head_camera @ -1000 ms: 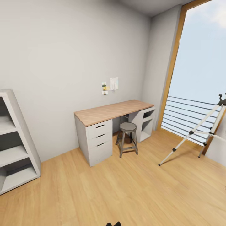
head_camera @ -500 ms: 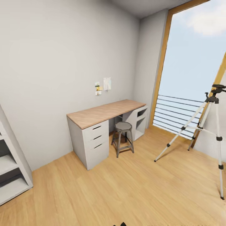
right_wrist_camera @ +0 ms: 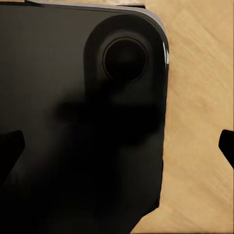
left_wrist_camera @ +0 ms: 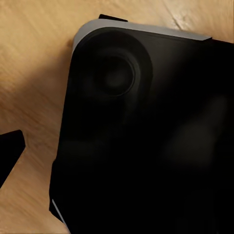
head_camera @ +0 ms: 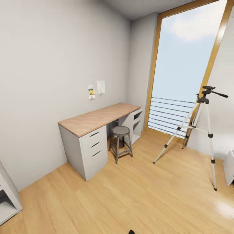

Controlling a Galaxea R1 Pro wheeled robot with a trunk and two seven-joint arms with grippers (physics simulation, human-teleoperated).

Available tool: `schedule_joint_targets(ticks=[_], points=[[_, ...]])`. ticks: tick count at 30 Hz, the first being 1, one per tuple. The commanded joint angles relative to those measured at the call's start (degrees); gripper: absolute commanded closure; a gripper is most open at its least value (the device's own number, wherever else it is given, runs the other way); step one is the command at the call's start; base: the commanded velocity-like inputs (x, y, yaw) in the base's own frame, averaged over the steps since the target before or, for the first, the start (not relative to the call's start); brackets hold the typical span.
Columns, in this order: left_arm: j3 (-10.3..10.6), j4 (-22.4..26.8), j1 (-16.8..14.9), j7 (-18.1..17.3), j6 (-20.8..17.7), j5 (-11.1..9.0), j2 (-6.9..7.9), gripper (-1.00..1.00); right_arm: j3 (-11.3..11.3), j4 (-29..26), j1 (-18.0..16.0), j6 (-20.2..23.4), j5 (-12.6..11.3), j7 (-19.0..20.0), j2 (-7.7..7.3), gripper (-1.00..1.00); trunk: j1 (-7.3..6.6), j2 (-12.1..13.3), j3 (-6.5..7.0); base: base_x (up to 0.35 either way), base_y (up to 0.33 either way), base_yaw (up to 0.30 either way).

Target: Attach the digital camera to the camera tripod in the bedroom.

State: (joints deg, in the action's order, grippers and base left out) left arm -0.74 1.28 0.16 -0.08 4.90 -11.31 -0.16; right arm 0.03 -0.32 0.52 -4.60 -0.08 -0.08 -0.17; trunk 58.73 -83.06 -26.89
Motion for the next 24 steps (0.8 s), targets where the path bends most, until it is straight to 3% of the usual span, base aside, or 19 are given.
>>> schedule_joint_targets(ticks=[1,20,24], points=[[-0.04,0.04,0.02,-0.01,0.10,-0.31,-0.03,-1.00,0.01,-0.03,0.01,-0.15,-0.01,-0.01,-0.01,-1.00,0.00,-0.02,-0.04,0.003,0.350,-0.288],[-0.12,0.04,0.02,-0.01,0.19,-0.36,-0.10,-1.00,0.06,-0.03,0.01,-0.15,0.17,-0.01,-0.01,-1.00,0.00,-0.02,-0.04,0.000,0.349,-0.288],[-0.13,0.10,0.02,-0.01,0.58,-0.35,-0.12,-1.00,0.06,-0.03,0.01,-0.15,0.10,-0.01,-0.01,-1.00,0.00,-0.02,-0.04,0.000,0.145,-0.288]])
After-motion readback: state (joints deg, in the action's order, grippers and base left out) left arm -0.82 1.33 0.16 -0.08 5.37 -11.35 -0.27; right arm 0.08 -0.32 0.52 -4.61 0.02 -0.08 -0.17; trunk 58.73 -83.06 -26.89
